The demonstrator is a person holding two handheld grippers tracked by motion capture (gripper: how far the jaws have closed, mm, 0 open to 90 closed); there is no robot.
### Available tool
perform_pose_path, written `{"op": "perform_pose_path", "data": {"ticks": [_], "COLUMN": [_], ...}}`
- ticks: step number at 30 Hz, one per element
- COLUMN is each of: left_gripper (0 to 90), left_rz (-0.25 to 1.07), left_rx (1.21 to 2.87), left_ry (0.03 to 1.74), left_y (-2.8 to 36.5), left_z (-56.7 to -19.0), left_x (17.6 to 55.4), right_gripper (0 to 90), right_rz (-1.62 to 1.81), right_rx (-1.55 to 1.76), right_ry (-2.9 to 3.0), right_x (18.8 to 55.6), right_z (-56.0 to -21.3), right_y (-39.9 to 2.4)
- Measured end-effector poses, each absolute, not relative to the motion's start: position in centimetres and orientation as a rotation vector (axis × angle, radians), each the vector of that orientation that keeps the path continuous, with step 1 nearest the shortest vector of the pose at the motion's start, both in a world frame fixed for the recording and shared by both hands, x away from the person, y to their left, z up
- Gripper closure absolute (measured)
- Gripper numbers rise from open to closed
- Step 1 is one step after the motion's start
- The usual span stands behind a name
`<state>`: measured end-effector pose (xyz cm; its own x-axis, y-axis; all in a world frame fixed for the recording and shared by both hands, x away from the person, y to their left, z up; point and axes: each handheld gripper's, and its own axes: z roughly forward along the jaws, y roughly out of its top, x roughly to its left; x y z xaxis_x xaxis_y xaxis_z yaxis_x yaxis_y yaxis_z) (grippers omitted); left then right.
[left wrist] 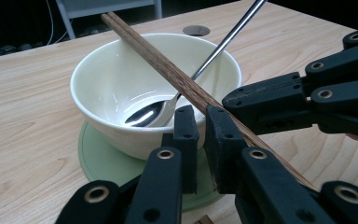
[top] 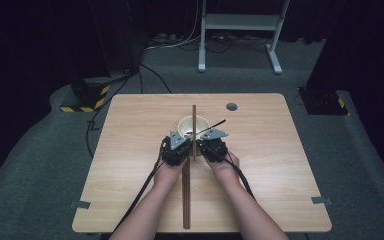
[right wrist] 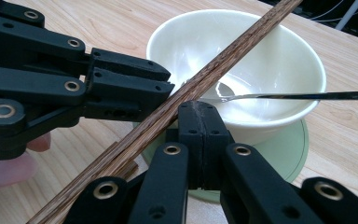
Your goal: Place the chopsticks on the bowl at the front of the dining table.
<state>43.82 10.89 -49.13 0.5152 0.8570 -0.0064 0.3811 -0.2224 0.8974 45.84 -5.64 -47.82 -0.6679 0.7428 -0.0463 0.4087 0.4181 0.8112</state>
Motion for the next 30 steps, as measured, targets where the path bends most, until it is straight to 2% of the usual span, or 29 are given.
{"op": "perform_pose_path", "data": {"ticks": [6, 8, 10, 11, 12, 13, 15, 16, 17, 18, 20, 21, 22, 23, 26, 30], "left_gripper": [78.0, 75.0, 69.5, 65.6, 65.6, 56.6, 48.3, 43.7, 39.8, 37.0, 34.3, 27.2, 27.2, 25.3, 20.1, 19.7], "left_rz": [0.656, 0.692, 0.716, 0.716, 0.719, 0.716, 0.677, 0.677, 0.660, 0.660, 0.637, 0.615, 0.632, 0.651, 0.619, 0.646], "left_rx": [1.815, 1.817, 1.820, 1.820, 1.827, 1.868, 1.951, 1.951, 2.012, 2.012, 2.025, 1.995, 1.988, 1.998, 1.950, 1.969], "left_ry": [1.018, 1.011, 1.016, 1.016, 1.028, 1.054, 1.107, 1.107, 1.168, 1.168, 1.231, 1.259, 1.285, 1.316, 1.375, 1.333], "left_y": [11.5, 12.5, 14.2, 14.2, 15.3, 17.8, 20.3, 20.3, 22.6, 22.6, 24.8, 25.7, 26.3, 27.3, 28.2, 27.9], "left_z": [-49.1, -49.1, -49.4, -49.4, -49.7, -50.5, -51.3, -51.3, -52.1, -52.1, -52.6, -52.5, -52.5, -52.6, -52.9, -52.9], "left_x": [43.4, 42.7, 41.7, 41.7, 41.1, 39.9, 38.5, 38.5, 36.8, 36.8, 35.2, 34.4, 33.7, 32.5, 31.6, 31.4], "right_gripper": [84.6, 79.1, 69.0, 69.0, 63.6, 53.9, 48.8, 47.3, 46.4, 46.4, 43.9, 42.3, 42.3, 36.1, 23.5, 22.4], "right_rz": [1.132, 1.141, 1.156, 1.156, 1.153, 1.141, 1.102, 1.069, 1.035, 1.035, 0.966, 0.916, 0.916, 0.905, 0.915, 0.904], "right_rx": [0.985, 0.986, 1.007, 1.007, 1.014, 1.069, 1.128, 1.168, 1.197, 1.197, 1.250, 1.290, 1.290, 1.353, 1.376, 1.380], "right_ry": [2.262, 2.250, 2.227, 2.227, 2.216, 2.208, 2.205, 2.199, 2.190, 2.190, 2.173, 2.145, 2.145, 2.138, 2.158, 2.154], "right_x": [45.7, 45.2, 44.5, 44.5, 44.1, 43.2, 42.6, 42.1, 41.6, 41.6, 40.3, 39.0, 39.0, 38.1, 37.6, 37.3], "right_z": [-47.6, -47.3, -47.3, -47.3, -47.5, -48.4, -49.5, -50.0, -50.6, -50.6, -51.4, -52.1, -52.1, -52.1, -52.2, -52.2], "right_y": [-6.0, -6.7, -8.1, -8.1, -9.2, -12.3, -15.2, -16.9, -18.6, -18.6, -21.8, -24.2, -24.2, -25.9, -27.3, -27.4]}}
